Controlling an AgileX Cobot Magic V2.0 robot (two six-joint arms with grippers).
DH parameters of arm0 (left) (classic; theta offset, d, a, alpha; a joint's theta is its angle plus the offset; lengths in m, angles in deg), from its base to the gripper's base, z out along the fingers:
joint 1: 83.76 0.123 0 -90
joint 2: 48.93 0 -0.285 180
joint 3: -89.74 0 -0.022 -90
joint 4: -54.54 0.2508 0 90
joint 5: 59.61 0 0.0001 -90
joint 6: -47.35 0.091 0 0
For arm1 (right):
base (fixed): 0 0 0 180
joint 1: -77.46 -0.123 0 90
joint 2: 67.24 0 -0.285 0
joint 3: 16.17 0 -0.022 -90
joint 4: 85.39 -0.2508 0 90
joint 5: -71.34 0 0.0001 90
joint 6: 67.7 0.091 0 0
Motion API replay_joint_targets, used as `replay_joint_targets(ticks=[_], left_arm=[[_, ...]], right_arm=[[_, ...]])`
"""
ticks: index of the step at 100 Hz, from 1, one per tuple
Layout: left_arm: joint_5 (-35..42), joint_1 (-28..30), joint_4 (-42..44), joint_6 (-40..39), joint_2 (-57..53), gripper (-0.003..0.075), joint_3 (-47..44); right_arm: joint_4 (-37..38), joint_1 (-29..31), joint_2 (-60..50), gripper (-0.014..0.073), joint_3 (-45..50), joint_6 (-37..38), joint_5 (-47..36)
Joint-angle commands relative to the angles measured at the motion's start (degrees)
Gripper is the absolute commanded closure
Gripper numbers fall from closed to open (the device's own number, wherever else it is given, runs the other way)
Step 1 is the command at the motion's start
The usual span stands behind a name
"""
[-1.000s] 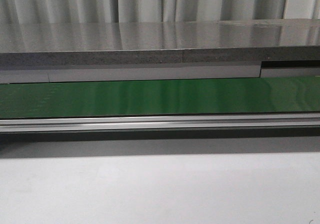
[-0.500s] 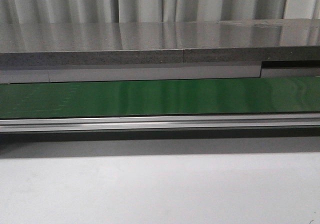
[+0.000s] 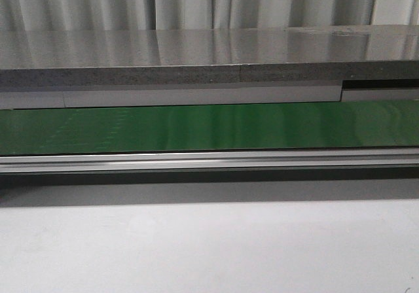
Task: Move button from left to right
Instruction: 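Open the right gripper and raise it away from the green tray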
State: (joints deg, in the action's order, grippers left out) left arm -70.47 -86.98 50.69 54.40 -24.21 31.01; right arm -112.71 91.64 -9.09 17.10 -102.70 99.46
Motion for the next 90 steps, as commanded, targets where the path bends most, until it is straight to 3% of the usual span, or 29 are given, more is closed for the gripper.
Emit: replay_joint_targets(ticks=[1, 15, 51, 90], left_arm=[[4.8, -0.6, -0.2, -0.1, 0.4, 0.074, 1.5], [4.8, -0.6, -0.2, -0.1, 0.4, 0.074, 1.5], [4.8, -0.6, -0.2, -0.1, 0.4, 0.074, 1.5], [4.8, -0.6, -0.2, -0.1, 0.4, 0.074, 1.5]], right_arm=[[-2.4, -0.1, -4.9, 0.0055, 0.9, -0.4, -3.3], [-3.0, -0.1, -12.3, 0.0139, 4.3, -0.4, -1.3], [-3.0, -0.1, -20.5, 0.0667, 6.3, -0.4, 5.9], [-3.1, -0.1, -20.5, 0.0661, 6.3, -0.4, 7.9]])
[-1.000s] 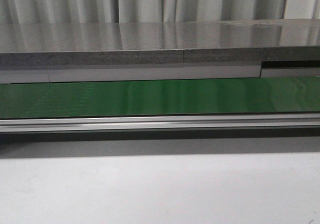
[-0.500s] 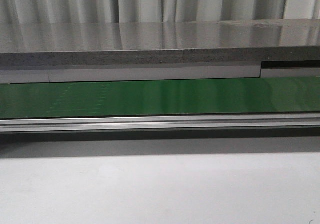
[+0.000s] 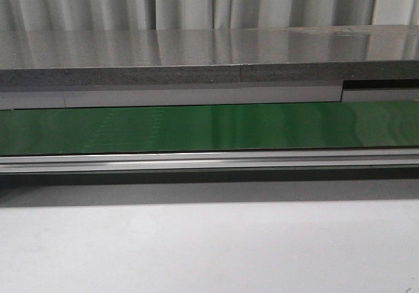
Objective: Move button from left to right
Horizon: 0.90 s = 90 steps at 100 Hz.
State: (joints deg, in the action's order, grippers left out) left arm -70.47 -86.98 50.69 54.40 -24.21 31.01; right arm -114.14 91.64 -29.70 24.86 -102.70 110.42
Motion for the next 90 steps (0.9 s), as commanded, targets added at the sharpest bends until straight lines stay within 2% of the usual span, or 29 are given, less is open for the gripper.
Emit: replay_joint_targets(ticks=[1, 56, 70, 90], left_arm=[[4.8, -0.6, -0.2, -0.1, 0.4, 0.074, 1.5], [4.8, -0.6, -0.2, -0.1, 0.4, 0.074, 1.5], [4.8, -0.6, -0.2, -0.1, 0.4, 0.074, 1.5], [4.8, -0.6, -0.2, -0.1, 0.4, 0.074, 1.5]], right_arm=[[-1.7, -0.1, 0.1, 0.0661, -1.4, -0.4, -3.1], [-2.0, -0.5, 0.1, 0.0661, -1.4, -0.4, -3.0], [-1.3, -3.5, -0.2, 0.0661, -1.4, -0.4, -4.3], [4.5, -9.3, -3.1, 0.0661, -1.0, 0.2, -6.4]])
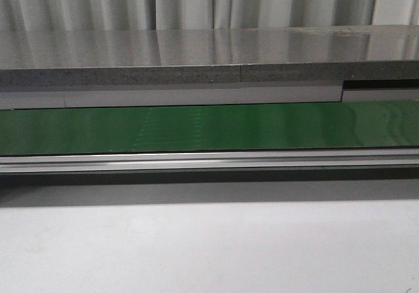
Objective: Move button from left to right
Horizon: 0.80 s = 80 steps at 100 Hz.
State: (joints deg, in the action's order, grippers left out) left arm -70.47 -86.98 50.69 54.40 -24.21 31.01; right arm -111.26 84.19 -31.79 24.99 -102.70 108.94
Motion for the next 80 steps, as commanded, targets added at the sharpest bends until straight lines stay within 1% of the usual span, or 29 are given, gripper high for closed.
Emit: replay_joint_targets(ticks=[1, 8, 23, 29, 35, 49, 61, 80], left_arm=[[4.8, -0.6, -0.2, -0.1, 0.4, 0.074, 1.5], [4.8, -0.6, -0.2, -0.1, 0.4, 0.074, 1.5], [4.8, -0.6, -0.2, -0.1, 0.4, 0.074, 1.5], [4.8, -0.6, -0.2, -0.1, 0.4, 0.074, 1.5], [4.8, -0.6, -0.2, -0.1, 0.4, 0.074, 1.5], [4.8, -0.6, -0.2, -0.1, 0.4, 0.074, 1.5], [4.8, -0.6, -0.2, -0.1, 0.4, 0.074, 1.5], [4.8, -0.6, -0.2, -0.1, 0.4, 0.074, 1.5]], right_arm=[[1.9, -2.0, -1.2, 0.0661, -1.1, 0.4, -5.1], [5.3, -3.9, -2.8, 0.0661, 0.1, 3.6, -7.1], [14.3, -7.1, -7.3, 0.0661, 4.7, 16.4, -13.2], [17.2, -8.0, -9.4, 0.0661, 7.8, 21.5, -16.8], [19.0, -9.0, -11.1, 0.0661, 10.5, 24.3, -19.7], [20.6, -10.9, -15.4, 0.0661, 17.2, 26.5, -25.1], [20.7, -11.2, -19.6, 0.0661, 21.9, 27.7, -28.5], [21.0, -11.2, -26.3, 0.0661, 27.5, 28.6, -30.3]])
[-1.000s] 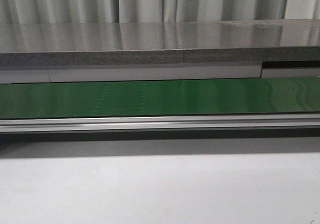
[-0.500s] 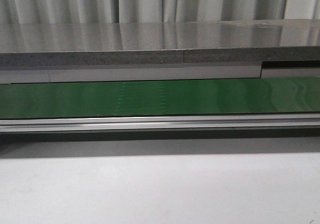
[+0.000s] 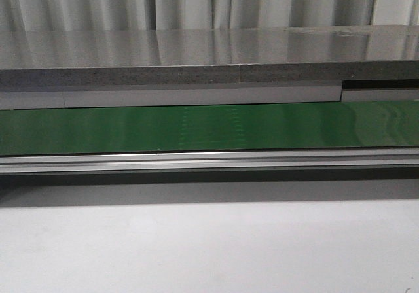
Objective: Move button from left to right
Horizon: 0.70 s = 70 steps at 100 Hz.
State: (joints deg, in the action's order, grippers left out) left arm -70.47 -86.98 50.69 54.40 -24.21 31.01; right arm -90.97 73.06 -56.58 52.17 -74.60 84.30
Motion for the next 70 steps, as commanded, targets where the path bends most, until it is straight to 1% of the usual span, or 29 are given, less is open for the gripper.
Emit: replay_joint_targets(ticks=[1, 12, 39, 53, 70], left_arm=[[4.8, -0.6, -0.2, -0.1, 0.4, 0.074, 1.5], [4.8, -0.6, -0.2, -0.1, 0.4, 0.074, 1.5], [4.8, -0.6, -0.2, -0.1, 0.4, 0.074, 1.5], [4.8, -0.6, -0.2, -0.1, 0.4, 0.074, 1.5], [4.8, -0.6, -0.2, -0.1, 0.4, 0.074, 1.5]], right_arm=[[0.7, 0.0, -1.7, 0.0661, 0.5, 0.5, -5.7], [0.7, 0.0, -4.7, 0.0661, 3.3, 0.5, -6.4], [0.9, 0.0, -4.8, 0.0661, 8.0, 1.0, -11.2], [0.9, 0.0, -4.8, 0.0661, 9.6, 1.0, -14.1], [0.9, 0.0, -4.8, 0.0661, 9.6, 1.0, -14.2]])
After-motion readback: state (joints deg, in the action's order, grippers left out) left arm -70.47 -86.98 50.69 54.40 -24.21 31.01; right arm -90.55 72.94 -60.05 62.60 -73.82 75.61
